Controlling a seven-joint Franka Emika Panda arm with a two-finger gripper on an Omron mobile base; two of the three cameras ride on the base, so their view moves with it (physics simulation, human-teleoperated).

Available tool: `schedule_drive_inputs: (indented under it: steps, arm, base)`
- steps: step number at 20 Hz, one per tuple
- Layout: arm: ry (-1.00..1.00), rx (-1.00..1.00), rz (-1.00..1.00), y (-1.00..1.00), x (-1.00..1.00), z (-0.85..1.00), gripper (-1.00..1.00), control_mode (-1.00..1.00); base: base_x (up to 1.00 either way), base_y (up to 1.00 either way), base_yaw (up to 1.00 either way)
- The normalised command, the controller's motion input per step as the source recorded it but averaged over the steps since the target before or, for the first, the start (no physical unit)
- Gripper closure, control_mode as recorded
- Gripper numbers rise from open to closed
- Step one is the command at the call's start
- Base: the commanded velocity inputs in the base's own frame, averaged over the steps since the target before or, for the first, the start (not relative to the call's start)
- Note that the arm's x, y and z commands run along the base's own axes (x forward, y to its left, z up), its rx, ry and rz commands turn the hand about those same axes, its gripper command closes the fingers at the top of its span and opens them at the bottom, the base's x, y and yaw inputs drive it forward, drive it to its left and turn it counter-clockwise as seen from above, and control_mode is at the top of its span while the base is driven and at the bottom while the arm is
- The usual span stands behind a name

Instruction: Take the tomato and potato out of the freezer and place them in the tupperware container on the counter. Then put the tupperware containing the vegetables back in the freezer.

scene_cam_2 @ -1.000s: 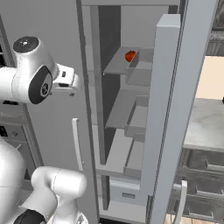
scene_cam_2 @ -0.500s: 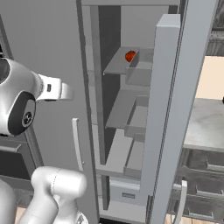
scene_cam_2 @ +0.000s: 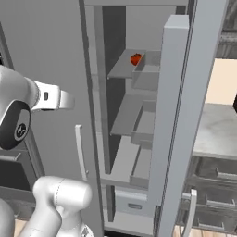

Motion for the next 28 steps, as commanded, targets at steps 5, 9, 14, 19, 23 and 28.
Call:
schedule_drive_inputs:
  steps: [5, 9, 14, 19, 23, 28]
  arm:
    - [0.00, 0.00, 0.00, 0.00, 0.00, 0.00, -1.00, 1.00]
    - [0.00, 0.00, 0.00, 0.00, 0.00, 0.00, -1.00, 1.00]
    - [0.00, 0.00, 0.00, 0.00, 0.00, 0.00, -1.00, 1.00]
    - [0.00, 0.00, 0.00, 0.00, 0.00, 0.00, -1.00, 1.00]
    - [0.00, 0.00, 0.00, 0.00, 0.00, 0.00, -1.00, 1.00]
    - [0.00, 0.00, 0.00, 0.00, 0.00, 0.00, -1.00, 1.00]
  base:
    - [-0.01, -0.12, -0.21]
    - [0.00, -0.17, -0.19]
    - [0.30, -0.14, -0.02]
    - [0.58, -0.26, 0.03]
    - [0.07, -0.25, 0.00]
    - [0.00, -0.19, 0.00]
